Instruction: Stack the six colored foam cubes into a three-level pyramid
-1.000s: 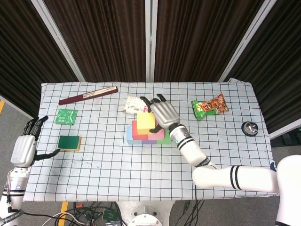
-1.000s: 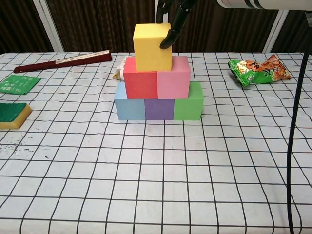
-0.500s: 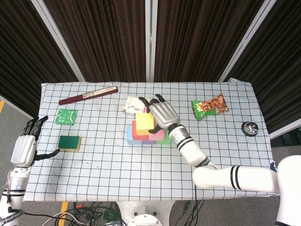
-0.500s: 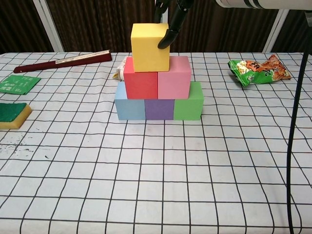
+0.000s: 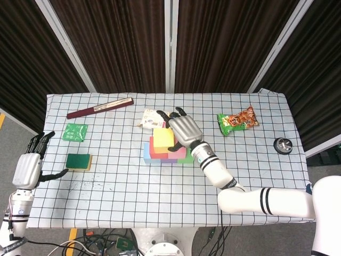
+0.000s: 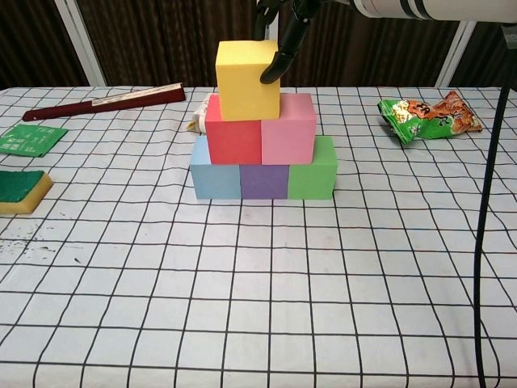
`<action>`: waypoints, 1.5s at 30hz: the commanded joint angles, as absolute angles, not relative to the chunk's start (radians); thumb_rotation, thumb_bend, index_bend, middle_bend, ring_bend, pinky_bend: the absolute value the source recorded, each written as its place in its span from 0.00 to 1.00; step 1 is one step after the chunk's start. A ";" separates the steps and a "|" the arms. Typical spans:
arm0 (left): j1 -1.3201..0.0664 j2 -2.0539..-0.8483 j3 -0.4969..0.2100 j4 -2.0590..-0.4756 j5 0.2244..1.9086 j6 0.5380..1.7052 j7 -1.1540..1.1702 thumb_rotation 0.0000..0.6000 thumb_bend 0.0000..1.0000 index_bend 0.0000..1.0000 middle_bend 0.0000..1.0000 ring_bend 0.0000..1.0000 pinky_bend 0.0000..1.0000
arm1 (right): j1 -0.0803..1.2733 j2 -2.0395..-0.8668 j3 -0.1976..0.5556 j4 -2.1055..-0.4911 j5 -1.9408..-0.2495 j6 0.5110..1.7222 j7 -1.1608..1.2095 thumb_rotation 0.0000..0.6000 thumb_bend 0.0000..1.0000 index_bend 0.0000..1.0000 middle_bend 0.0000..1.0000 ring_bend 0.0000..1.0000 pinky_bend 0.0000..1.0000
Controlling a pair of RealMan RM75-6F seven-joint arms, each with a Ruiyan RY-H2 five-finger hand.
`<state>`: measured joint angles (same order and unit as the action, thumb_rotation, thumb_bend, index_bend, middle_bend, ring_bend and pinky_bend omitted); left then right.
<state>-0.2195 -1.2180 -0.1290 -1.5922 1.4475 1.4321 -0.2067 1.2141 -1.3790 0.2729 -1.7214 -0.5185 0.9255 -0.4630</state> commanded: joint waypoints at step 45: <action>-0.229 -1.237 -0.126 -1.573 1.436 1.412 -0.177 1.00 0.00 0.05 0.09 0.00 0.05 | 0.914 -0.960 0.186 -2.145 -0.749 1.165 -0.403 1.00 0.00 0.00 0.12 0.00 0.00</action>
<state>-0.2280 -1.2359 -0.1271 -1.5736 1.4366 1.4131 -0.1782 0.9967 -1.0272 0.2343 -2.0727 -0.6823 1.0763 -0.3900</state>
